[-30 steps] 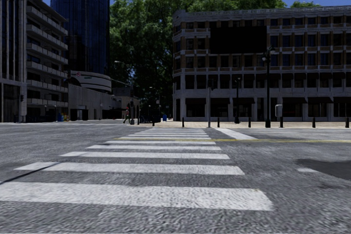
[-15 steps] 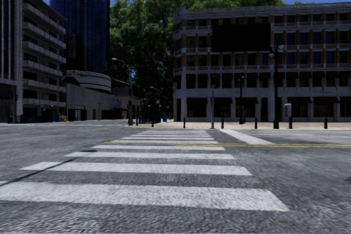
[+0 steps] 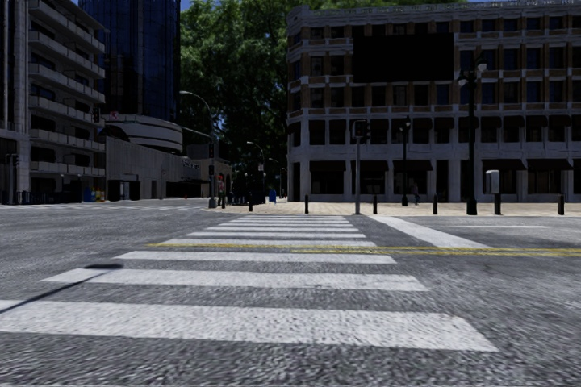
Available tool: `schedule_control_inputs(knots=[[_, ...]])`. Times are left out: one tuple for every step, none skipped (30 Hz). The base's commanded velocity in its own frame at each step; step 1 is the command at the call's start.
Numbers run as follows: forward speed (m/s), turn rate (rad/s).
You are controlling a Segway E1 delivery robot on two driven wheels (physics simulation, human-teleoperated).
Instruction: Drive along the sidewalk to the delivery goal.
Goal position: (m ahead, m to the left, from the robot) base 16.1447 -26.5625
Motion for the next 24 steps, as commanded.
schedule_control_inputs(knots=[[2.0,0.0],[2.0,0.0],[2.0,0.0],[2.0,0.0],[2.0,0.0],[2.0,0.0],[2.0,0.0],[2.0,0.0],[2.0,0.0],[2.0,0.0],[2.0,0.0],[2.0,0.0],[2.0,0.0],[2.0,0.0],[2.0,0.0],[2.0,0.0],[2.0,0.0],[2.0,0.0],[2.0,0.0],[2.0,0.0],[2.0,0.0],[2.0,0.0],[2.0,0.0],[2.0,0.0]])
